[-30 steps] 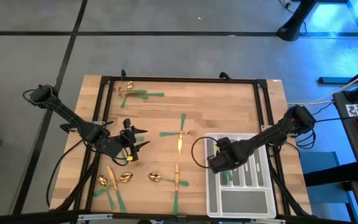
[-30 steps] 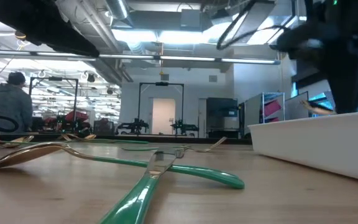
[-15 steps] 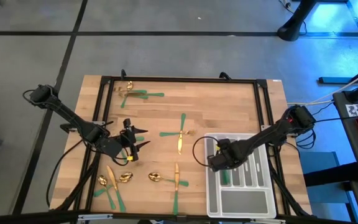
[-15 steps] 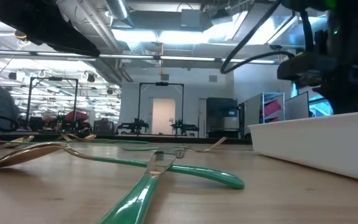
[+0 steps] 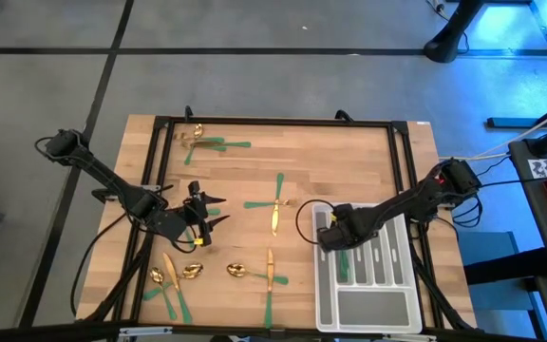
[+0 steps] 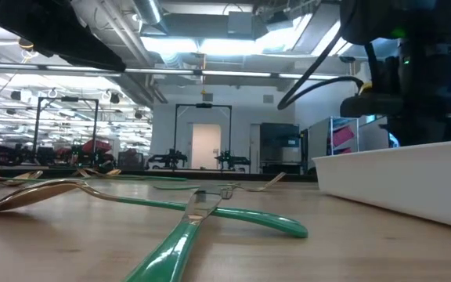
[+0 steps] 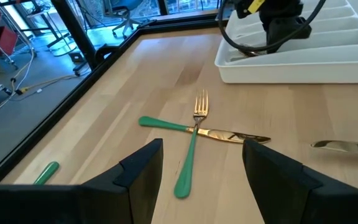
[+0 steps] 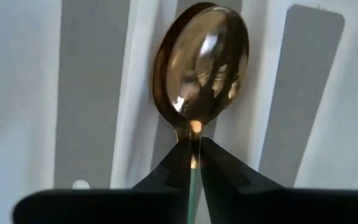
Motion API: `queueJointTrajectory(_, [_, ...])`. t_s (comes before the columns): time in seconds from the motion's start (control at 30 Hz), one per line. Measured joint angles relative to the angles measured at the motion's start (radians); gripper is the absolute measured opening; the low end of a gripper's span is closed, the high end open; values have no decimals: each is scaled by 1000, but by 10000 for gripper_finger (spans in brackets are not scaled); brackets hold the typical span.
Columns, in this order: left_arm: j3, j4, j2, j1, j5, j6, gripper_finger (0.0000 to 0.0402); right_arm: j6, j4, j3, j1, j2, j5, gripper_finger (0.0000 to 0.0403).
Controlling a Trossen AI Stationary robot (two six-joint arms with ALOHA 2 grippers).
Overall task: Sort silverware
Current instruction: Put the bottom right green spoon into the silverware rack
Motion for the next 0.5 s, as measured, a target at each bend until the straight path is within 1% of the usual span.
queueJointTrajectory(0.23, [0, 0, 0, 0, 0, 0, 211, -33, -67, 22, 1, -4, 32, 110])
queueJointTrajectory(0.37, [0, -2, 0, 0, 0, 0, 211, -125, -99, 109, 1, -18, 43, 138])
queueJointTrajectory(0.43, [0, -5, 0, 0, 0, 0, 211, -205, -90, 166, 1, -16, 92, 145])
queueJointTrajectory(0.5, [0, -3, 0, 0, 0, 2, 211, -318, -13, 212, 2, -17, 199, 147])
